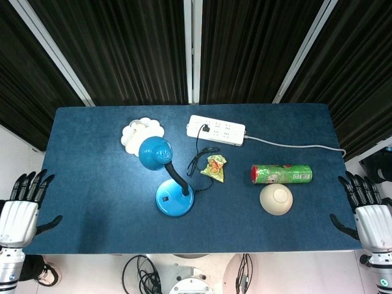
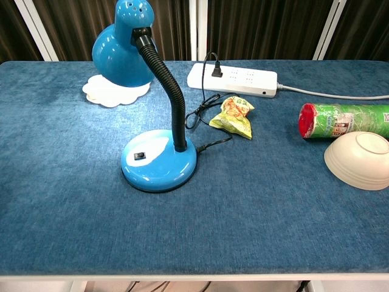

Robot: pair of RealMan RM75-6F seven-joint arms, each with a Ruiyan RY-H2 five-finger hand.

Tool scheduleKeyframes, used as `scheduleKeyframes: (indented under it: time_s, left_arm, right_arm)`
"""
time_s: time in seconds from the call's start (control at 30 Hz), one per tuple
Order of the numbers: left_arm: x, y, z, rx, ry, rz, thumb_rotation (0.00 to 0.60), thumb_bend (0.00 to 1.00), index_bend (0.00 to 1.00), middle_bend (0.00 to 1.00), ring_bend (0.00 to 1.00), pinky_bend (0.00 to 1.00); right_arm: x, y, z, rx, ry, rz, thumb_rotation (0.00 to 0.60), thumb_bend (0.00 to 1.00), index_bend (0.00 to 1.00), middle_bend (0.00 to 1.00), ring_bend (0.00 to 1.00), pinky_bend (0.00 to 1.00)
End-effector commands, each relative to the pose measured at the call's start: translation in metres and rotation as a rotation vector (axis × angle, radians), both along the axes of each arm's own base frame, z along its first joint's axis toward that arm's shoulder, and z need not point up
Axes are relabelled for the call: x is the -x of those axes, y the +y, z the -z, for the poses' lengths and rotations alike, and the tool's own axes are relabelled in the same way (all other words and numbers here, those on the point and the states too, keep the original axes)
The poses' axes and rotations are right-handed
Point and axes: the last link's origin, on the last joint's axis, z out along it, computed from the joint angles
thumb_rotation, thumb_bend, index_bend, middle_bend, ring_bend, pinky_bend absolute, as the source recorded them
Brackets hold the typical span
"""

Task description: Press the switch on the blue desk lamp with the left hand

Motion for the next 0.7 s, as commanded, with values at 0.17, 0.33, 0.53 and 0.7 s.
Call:
scheduleKeyframes:
  time_s: [0.17, 0.33, 0.53, 0.7]
  left_arm:
    - [0.002, -0.001, 0.000, 0.003, -0.010, 0.000, 0.600, 0.02, 0.11, 0.02, 0.00, 0.03]
    - [0.000, -0.002, 0.002, 0.016, -0.034, 0.014, 0.600, 0.02, 0.11, 0.03, 0.00, 0.05]
    - [-0.011, 0.002, 0.005, 0.042, -0.044, 0.072, 0.600, 0.07, 0.12, 0.38, 0.31, 0.42]
    - [-0.030, 0.012, 0.020, 0.056, -0.062, 0.209, 0.600, 0.23, 0.16, 0.64, 0.59, 0.62]
  right_arm:
    - [0.000, -0.001, 0.002, -0.006, -0.001, 0.002, 0.600, 0.18, 0.00, 0.00, 0.00, 0.00]
    - [-0.001, -0.001, 0.001, -0.002, 0.002, -0.002, 0.600, 0.18, 0.00, 0.00, 0.00, 0.00]
    - [-0.002, -0.003, -0.002, 0.012, -0.005, 0.001, 0.600, 0.18, 0.00, 0.00, 0.00, 0.00]
    - [0.000, -0.002, 0.000, 0.007, -0.006, 0.010, 0.600, 0.18, 0.00, 0.00, 0.00, 0.00]
